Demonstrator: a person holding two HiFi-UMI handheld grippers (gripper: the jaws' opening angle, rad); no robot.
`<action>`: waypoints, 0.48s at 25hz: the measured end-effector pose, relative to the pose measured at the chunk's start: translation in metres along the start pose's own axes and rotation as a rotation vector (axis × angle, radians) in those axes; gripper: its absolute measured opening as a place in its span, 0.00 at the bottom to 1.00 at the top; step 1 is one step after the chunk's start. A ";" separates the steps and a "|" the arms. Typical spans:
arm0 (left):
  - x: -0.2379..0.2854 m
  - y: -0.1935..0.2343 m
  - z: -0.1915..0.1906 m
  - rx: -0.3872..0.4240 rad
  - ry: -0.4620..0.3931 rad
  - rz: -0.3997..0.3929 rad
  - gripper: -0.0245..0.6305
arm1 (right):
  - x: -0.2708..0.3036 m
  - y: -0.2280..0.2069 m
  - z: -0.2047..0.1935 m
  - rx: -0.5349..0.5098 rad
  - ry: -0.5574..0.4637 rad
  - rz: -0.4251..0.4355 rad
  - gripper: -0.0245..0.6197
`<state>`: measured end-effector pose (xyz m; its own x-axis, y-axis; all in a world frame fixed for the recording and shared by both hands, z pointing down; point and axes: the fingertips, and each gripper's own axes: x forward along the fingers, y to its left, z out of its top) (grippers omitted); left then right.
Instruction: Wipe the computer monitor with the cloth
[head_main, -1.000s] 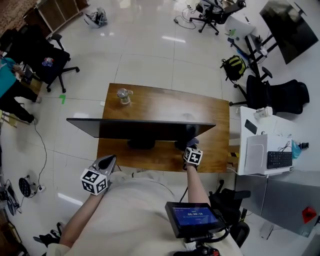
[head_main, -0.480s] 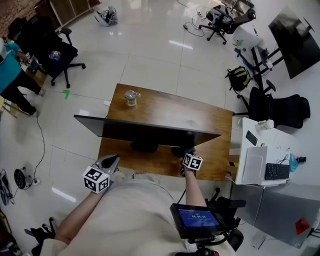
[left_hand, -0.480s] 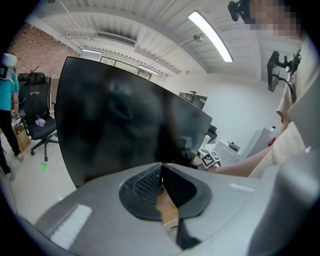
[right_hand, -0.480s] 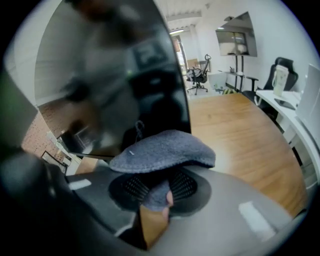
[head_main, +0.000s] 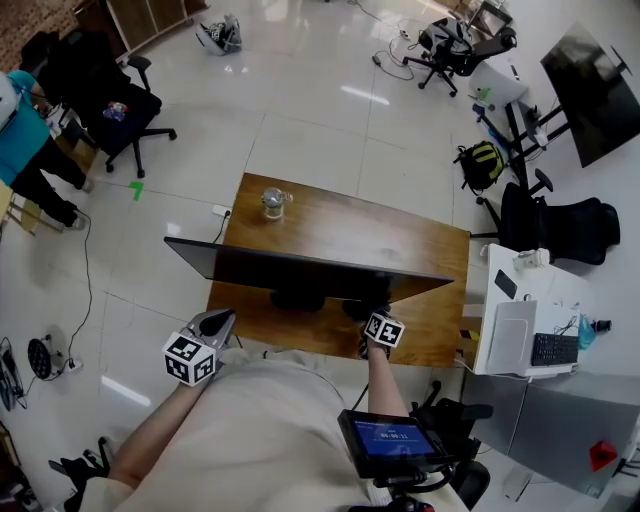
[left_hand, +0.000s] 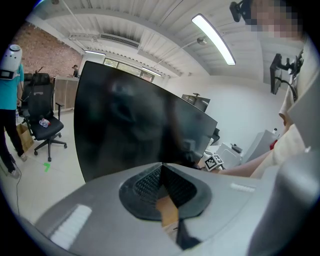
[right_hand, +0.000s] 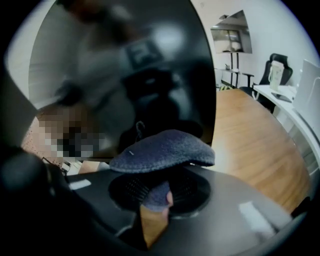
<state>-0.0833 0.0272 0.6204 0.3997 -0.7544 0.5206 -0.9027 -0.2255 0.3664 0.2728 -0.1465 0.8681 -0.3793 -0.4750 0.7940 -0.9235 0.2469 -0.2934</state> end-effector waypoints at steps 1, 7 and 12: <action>-0.002 0.003 0.002 0.003 0.002 -0.001 0.04 | 0.001 0.004 0.000 0.001 0.001 0.001 0.17; -0.017 0.028 0.005 0.011 0.012 0.007 0.04 | 0.011 0.037 -0.009 -0.022 0.018 0.029 0.17; -0.034 0.050 0.008 0.013 0.018 0.018 0.04 | 0.015 0.053 -0.012 0.013 0.010 0.014 0.17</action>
<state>-0.1434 0.0363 0.6146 0.3858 -0.7471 0.5413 -0.9119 -0.2196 0.3468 0.2187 -0.1306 0.8710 -0.3914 -0.4636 0.7949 -0.9190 0.2421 -0.3113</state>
